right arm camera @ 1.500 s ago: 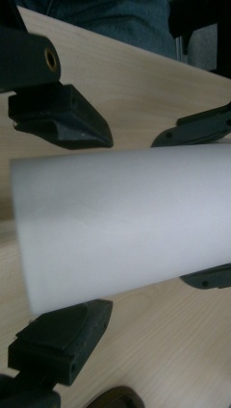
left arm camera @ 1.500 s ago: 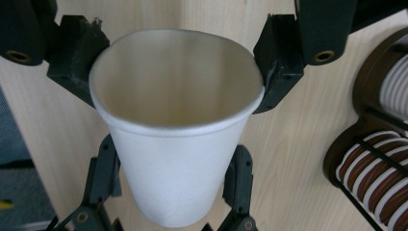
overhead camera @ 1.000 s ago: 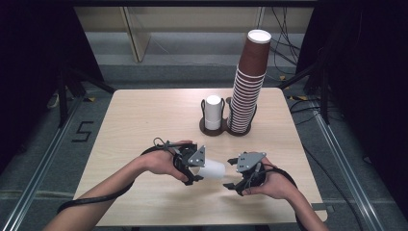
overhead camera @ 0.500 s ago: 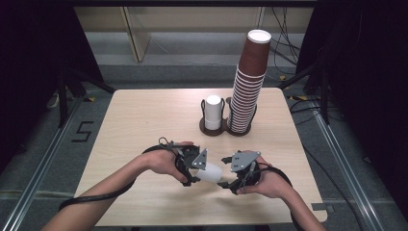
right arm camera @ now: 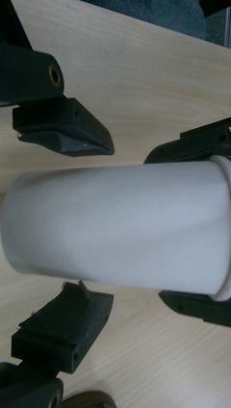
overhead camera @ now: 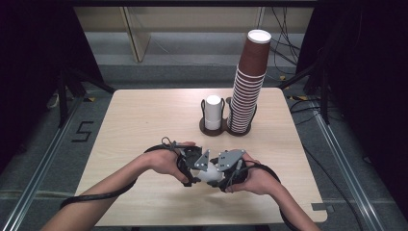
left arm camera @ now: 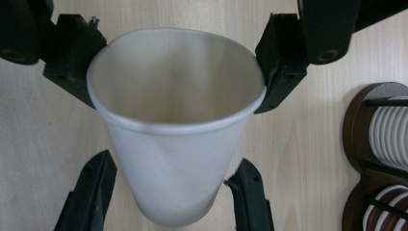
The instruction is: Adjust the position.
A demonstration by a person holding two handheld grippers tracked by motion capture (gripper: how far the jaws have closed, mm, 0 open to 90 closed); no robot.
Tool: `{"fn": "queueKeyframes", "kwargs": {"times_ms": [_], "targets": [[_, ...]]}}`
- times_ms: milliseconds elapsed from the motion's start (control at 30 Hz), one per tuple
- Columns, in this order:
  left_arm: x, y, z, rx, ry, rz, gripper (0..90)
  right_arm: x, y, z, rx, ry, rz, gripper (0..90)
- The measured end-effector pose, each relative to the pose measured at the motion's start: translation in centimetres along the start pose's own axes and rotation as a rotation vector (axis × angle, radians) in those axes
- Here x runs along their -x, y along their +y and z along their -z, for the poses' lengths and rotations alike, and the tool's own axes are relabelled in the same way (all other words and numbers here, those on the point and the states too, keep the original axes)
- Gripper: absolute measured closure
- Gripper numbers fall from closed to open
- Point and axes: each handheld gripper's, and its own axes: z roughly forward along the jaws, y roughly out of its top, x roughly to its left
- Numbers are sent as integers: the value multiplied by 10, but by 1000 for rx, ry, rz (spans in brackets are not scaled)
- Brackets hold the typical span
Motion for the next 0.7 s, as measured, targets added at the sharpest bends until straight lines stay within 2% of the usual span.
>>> {"fn": "queueKeyframes", "kwargs": {"times_ms": [67, 167, 267, 300, 367, 400, 467, 500, 533, 567, 600, 633, 700], "targets": [[1, 0, 0, 10, 0, 8, 277, -1, 0, -3, -8, 13, -7, 272], [1, 1, 1, 5, -3, -3, 277, 0, 0, -5, -11, 6, -2, 287], [2, 0, 0, 19, -9, 6, 278, 0, 0, -7, -13, 6, -1, 319], [2, 0, -1, 21, -10, 9, 277, -2, -1, -7, -13, 21, -29, 326], [2, -1, -1, 19, -12, 5, 277, -1, -2, -8, -5, 25, -21, 342], [2, -1, -2, 31, -11, 18, 277, -1, -3, -9, -2, 30, -20, 346], [3, -2, -3, 46, -13, 17, 271, 0, -5, -8, 8, 20, -8, 347], [3, -3, -3, 51, -18, 13, 257, -1, -6, -8, 11, 32, -28, 344], [3, -4, -3, 51, -16, 6, 229, -1, -6, -9, 16, 31, -20, 342], [3, -5, -4, 53, -9, 7, 169, -2, -7, -8, 17, 27, -27, 342], [3, -6, -4, 63, -7, 12, 133, -4, -8, -7, 10, 21, -53, 343], [3, -7, -4, 74, -9, 22, 123, -2, -9, -8, 25, 18, -18, 343], [3, -10, -3, 96, -14, 39, 52, -2, -11, -5, 38, 3, -20, 342]]}}
